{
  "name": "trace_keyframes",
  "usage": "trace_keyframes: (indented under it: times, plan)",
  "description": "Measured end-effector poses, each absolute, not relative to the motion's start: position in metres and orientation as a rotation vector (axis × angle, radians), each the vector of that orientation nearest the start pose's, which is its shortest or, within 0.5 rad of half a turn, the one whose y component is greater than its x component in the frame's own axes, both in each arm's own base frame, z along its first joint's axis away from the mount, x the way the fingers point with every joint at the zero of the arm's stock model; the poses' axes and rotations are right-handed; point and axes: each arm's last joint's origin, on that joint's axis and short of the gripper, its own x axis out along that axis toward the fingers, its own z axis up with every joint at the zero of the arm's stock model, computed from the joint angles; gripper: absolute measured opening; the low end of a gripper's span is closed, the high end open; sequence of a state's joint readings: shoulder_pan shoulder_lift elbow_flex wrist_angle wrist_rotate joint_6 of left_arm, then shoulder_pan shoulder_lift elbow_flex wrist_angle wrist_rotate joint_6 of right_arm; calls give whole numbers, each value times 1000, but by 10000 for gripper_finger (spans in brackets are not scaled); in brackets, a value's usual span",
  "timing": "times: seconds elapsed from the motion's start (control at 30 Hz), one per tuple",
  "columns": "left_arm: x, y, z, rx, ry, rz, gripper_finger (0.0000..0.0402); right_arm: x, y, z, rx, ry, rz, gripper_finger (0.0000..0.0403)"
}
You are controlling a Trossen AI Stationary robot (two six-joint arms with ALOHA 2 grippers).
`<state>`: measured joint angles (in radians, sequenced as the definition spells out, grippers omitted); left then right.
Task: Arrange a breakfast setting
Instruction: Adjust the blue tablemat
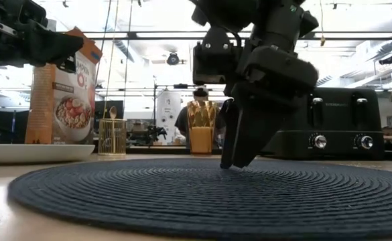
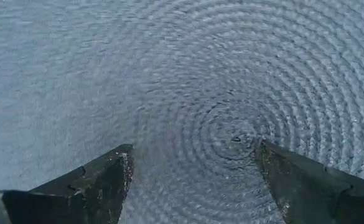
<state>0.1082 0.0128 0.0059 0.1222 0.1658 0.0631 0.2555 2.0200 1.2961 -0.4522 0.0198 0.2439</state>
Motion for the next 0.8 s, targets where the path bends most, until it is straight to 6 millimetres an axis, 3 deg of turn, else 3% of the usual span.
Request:
trace_keyframes:
  times: [0.33,0.53,0.63,0.8]
  plan:
    - [97,6,176,79,-116,-54,18,392,53,133,10,1167,-69,345]
    - [97,6,176,79,-116,-54,18,393,41,135,3,1167,-84,345]
    - [97,6,176,79,-116,-54,18,399,43,150,-30,1183,-72,345]
    - [97,6,176,79,-116,-54,18,407,56,193,-129,1159,-95,345]
